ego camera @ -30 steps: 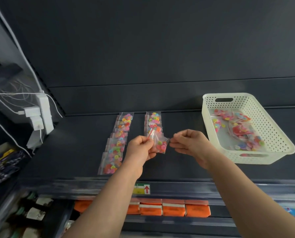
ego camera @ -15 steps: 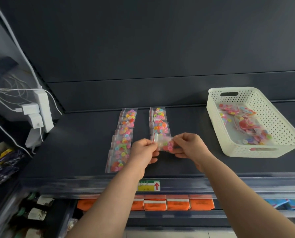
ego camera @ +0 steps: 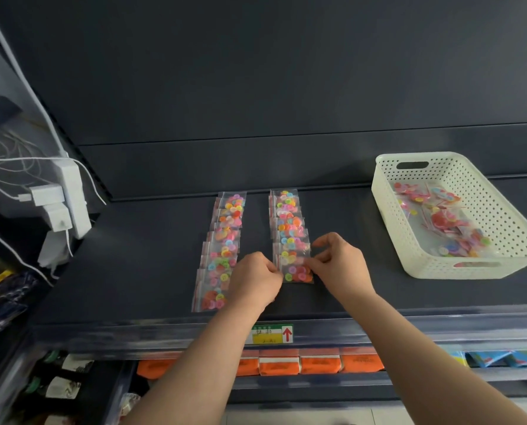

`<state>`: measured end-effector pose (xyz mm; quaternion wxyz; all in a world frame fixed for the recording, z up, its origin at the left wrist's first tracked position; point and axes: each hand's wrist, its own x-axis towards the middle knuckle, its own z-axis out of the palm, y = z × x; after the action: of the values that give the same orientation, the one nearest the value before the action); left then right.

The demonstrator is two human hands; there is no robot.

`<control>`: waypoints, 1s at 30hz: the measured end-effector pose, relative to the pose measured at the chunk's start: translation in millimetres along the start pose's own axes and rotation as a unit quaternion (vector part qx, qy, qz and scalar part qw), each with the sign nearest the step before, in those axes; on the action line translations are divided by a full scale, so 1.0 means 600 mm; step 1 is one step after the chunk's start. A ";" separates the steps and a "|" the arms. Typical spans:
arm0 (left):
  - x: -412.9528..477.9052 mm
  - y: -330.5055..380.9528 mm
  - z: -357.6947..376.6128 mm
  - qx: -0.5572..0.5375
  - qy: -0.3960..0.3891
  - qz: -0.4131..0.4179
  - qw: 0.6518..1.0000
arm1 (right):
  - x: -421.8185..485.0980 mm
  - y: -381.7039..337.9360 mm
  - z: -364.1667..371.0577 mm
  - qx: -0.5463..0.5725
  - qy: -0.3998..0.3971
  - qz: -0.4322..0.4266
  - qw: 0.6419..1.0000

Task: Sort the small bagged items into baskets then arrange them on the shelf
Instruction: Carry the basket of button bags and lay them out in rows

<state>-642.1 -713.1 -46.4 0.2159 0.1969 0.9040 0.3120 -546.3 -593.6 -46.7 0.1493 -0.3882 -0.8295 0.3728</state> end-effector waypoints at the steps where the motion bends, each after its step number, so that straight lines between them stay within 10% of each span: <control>1: 0.000 0.002 0.000 0.012 0.001 0.004 1.000 | 0.001 0.000 0.001 -0.002 0.003 0.003 1.000; 19: 0.006 0.171 0.058 -0.064 -0.056 0.147 0.985 | 0.030 0.036 -0.188 -0.250 0.197 -0.100 0.942; 30: 0.007 0.288 0.165 -0.099 -0.083 0.144 0.981 | 0.089 0.160 -0.329 -0.298 -0.073 0.008 0.952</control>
<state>-556.3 -538.0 -5.8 0.2609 0.3281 0.8096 0.4108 -423.9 -413.7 14.5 -0.0371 -0.3937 -0.9082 0.1368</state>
